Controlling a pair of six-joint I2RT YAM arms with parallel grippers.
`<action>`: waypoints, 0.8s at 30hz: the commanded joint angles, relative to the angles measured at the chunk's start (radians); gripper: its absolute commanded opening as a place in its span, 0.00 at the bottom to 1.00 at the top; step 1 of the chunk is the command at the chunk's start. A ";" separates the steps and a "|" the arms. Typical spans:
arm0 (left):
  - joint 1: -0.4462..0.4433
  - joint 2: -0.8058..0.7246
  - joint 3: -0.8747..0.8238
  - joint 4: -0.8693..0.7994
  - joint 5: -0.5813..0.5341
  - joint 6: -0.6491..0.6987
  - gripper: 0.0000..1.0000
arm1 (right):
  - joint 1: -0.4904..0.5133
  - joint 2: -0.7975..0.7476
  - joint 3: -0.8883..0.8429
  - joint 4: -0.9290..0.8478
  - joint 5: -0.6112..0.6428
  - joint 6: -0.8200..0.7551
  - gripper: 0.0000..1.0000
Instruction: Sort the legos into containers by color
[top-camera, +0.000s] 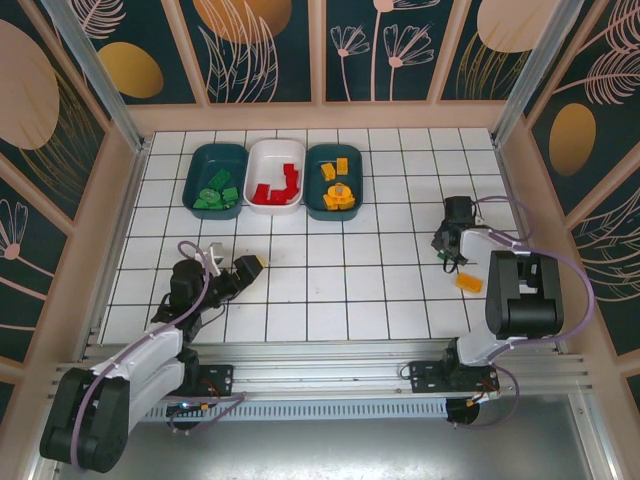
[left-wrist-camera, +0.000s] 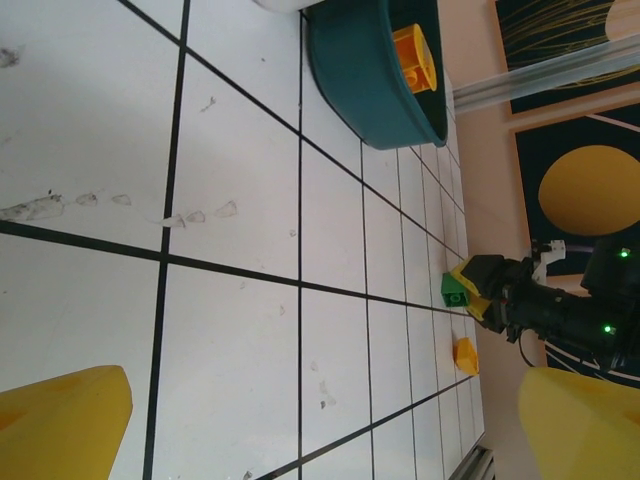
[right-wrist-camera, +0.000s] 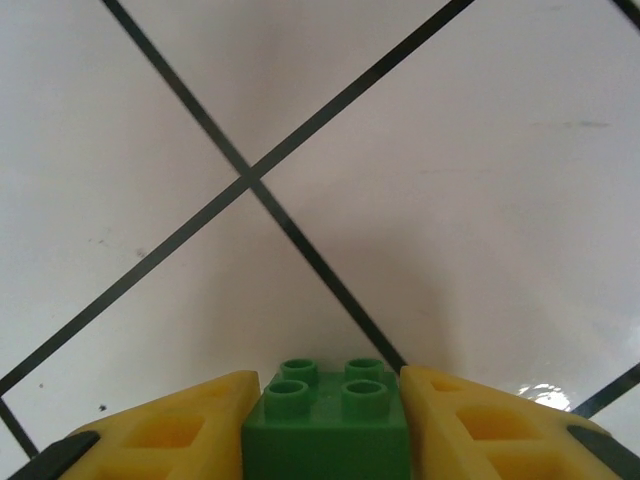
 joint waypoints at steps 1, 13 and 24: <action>-0.003 -0.035 0.023 -0.024 0.008 0.028 0.99 | 0.028 0.011 0.024 -0.025 0.012 0.001 0.42; 0.002 -0.106 0.127 -0.367 -0.337 0.060 0.99 | 0.456 -0.099 0.173 0.017 0.077 0.146 0.28; 0.315 -0.083 0.121 -0.472 -0.338 -0.005 0.98 | 0.825 0.535 0.901 0.222 -0.059 0.034 0.28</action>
